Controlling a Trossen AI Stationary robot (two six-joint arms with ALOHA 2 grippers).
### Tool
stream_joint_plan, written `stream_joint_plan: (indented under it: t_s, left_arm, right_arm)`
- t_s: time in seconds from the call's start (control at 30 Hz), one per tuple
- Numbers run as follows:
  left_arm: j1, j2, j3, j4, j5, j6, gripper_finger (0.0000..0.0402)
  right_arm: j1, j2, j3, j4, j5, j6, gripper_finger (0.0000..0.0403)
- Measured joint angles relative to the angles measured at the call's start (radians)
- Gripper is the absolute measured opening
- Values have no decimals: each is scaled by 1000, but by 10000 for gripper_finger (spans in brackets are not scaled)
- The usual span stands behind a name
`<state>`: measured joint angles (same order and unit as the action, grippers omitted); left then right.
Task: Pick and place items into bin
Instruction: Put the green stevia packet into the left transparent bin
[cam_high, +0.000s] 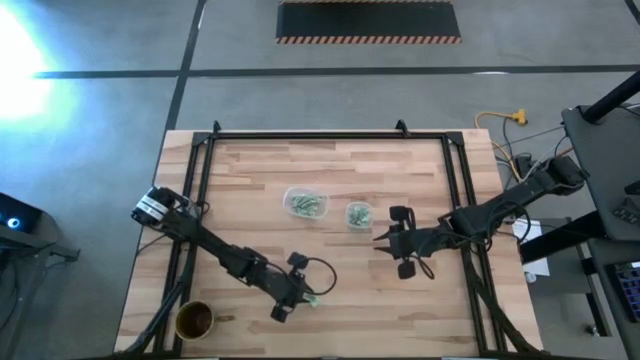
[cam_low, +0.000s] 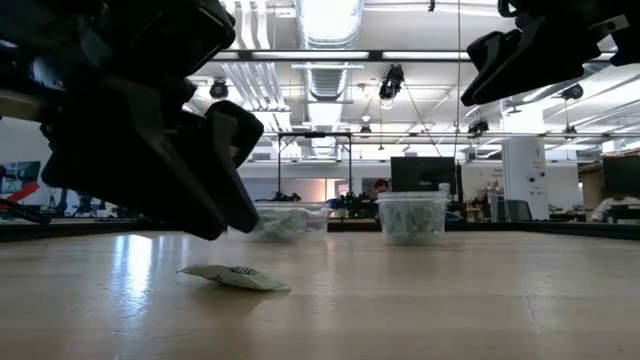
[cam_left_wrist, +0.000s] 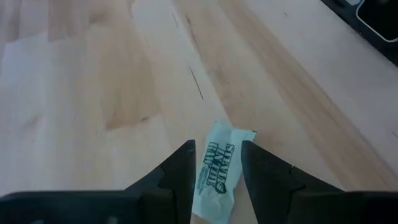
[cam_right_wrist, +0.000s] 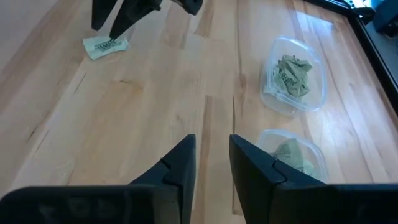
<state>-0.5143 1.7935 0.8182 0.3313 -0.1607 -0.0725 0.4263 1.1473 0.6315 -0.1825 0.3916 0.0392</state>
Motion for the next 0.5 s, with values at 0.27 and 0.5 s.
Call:
stream_joint_plan:
  t_s: [0.27,0.5]
  left_arm:
    - [-1,43,-7,0,4,-27,111]
    - [-1,64,-5,8,3,-27,111]
  right_arm:
    - [0,0,0,-1,0,7,83]
    - [0,0,-1,0,0,7,77]
